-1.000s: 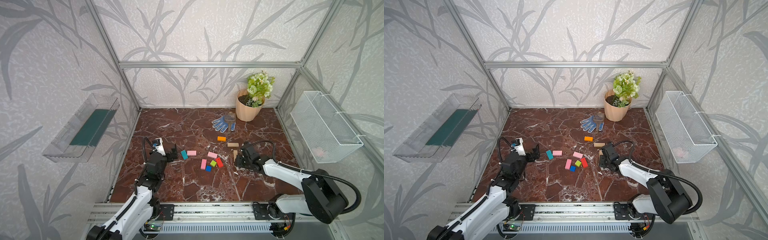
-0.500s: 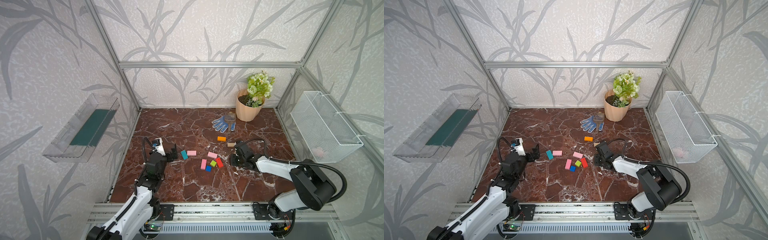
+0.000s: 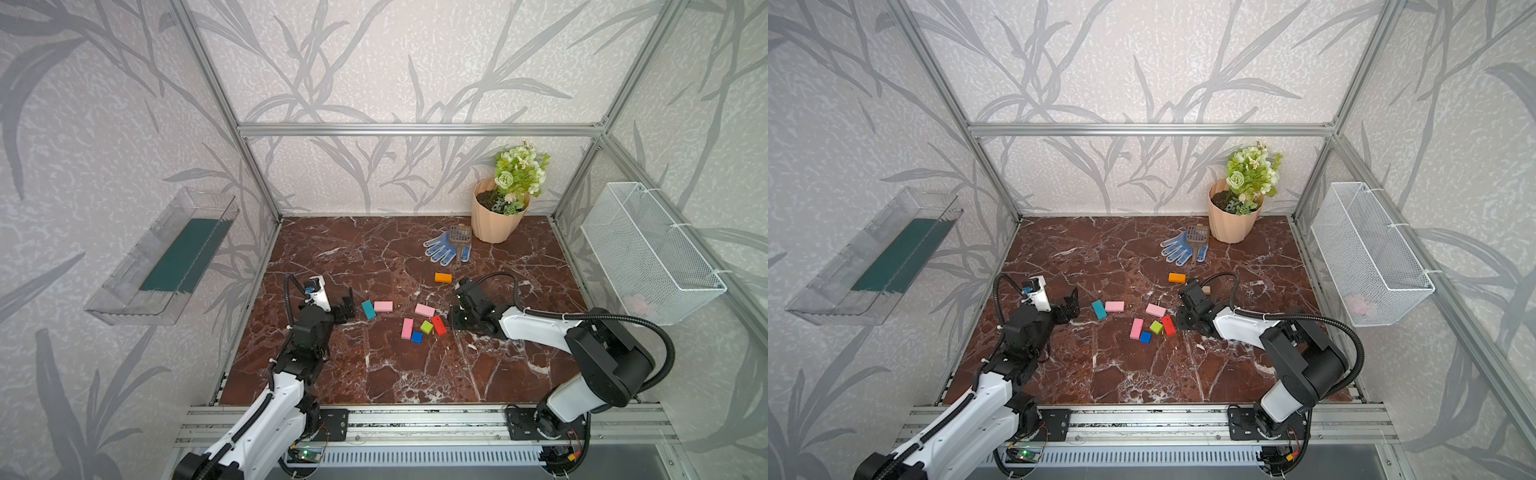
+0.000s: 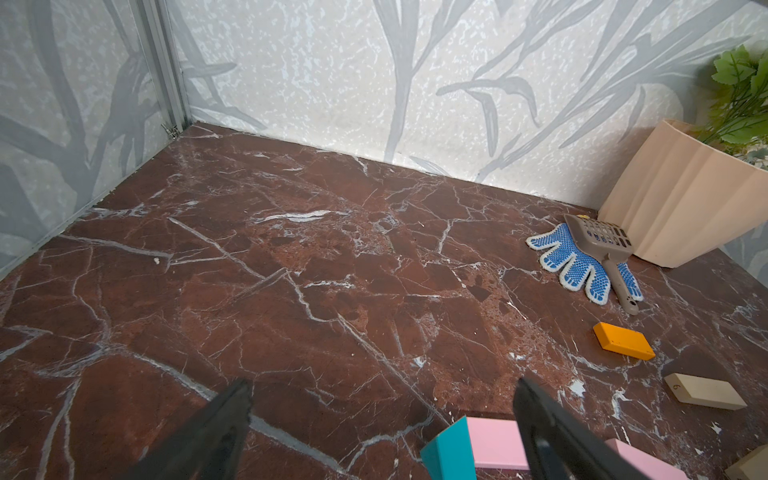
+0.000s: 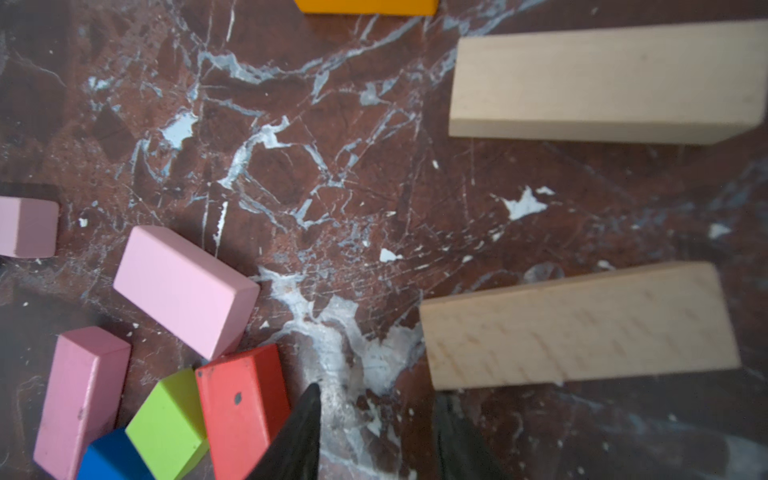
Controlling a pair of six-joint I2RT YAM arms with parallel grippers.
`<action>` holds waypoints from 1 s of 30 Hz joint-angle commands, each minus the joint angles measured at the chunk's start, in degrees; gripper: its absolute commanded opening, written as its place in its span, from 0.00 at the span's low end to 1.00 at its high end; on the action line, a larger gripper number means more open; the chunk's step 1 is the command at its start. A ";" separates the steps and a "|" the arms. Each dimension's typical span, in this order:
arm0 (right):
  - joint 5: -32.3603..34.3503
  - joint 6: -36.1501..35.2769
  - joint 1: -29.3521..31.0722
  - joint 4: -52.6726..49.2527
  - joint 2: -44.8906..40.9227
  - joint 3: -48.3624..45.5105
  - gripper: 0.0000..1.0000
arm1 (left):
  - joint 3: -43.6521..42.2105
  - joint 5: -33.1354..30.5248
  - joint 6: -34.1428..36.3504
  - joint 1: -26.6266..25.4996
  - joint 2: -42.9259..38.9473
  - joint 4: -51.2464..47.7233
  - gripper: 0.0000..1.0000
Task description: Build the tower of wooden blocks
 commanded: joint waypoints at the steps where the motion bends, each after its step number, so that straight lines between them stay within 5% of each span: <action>1: 2.91 -0.63 0.49 -3.57 -4.75 -1.64 0.48 | 0.30 -0.73 0.08 -0.13 -0.51 -0.12 0.99; 10: 12.68 -5.20 -0.33 -6.77 -13.30 -5.53 0.76 | 0.30 -0.80 0.03 -0.16 -0.46 -0.12 0.99; 16: 7.62 -8.61 -3.01 -6.47 -8.57 -3.17 0.88 | 0.56 -0.90 0.03 -0.21 0.15 -0.21 0.99; 30: 5.79 -8.62 -5.98 -10.90 5.29 6.76 0.91 | 0.88 -1.19 0.02 -0.19 0.79 -0.12 0.99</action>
